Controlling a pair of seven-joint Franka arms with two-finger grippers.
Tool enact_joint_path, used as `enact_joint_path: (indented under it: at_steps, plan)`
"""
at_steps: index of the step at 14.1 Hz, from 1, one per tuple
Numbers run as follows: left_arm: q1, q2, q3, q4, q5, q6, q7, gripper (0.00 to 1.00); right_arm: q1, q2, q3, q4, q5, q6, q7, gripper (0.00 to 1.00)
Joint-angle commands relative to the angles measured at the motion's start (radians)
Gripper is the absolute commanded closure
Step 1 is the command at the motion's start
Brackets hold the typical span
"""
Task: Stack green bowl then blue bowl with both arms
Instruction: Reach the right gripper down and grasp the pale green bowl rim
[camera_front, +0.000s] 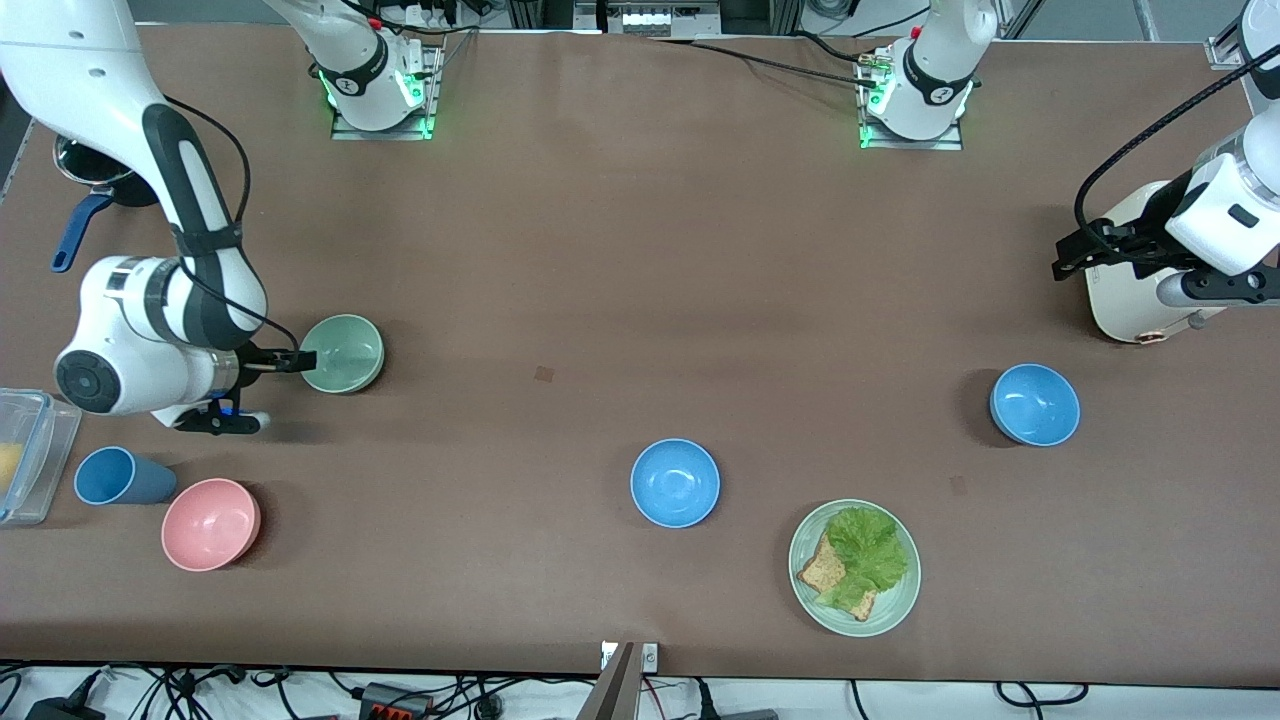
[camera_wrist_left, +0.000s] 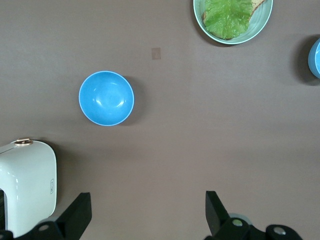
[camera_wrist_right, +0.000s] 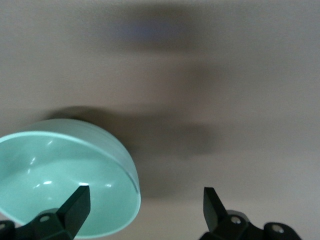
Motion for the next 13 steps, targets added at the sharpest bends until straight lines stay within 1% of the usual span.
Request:
enact_joint_path:
  at_steps: [1,6,7,8,9,12,13]
  plan:
    - [0.002,0.011,-0.002,0.027,-0.005,-0.021,-0.005,0.0,0.001,0.016,0.007,0.012,0.003,0.003,-0.003,0.18]
    - [0.002,0.011,-0.002,0.026,-0.005,-0.022,-0.003,0.0,0.021,0.047,0.007,0.012,0.008,0.005,0.0,0.32]
    - [0.002,0.011,-0.002,0.026,-0.005,-0.022,-0.003,0.0,0.021,0.05,0.007,0.012,0.008,0.005,0.0,0.37]
    - [0.002,0.011,-0.002,0.026,-0.005,-0.022,-0.003,0.0,0.023,0.05,0.007,0.012,0.008,0.002,0.0,0.44]
    - [0.002,0.011,-0.002,0.026,-0.005,-0.022,-0.003,0.0,0.029,0.05,0.007,0.012,0.008,0.001,-0.001,0.54]
    - [0.002,0.011,-0.004,0.027,-0.006,-0.021,-0.003,0.0,0.034,0.05,0.008,0.013,0.024,-0.008,-0.003,0.97]
    - [0.004,0.011,-0.001,0.026,-0.006,-0.021,-0.003,0.0,0.034,0.05,0.008,0.013,0.038,-0.011,-0.011,1.0]
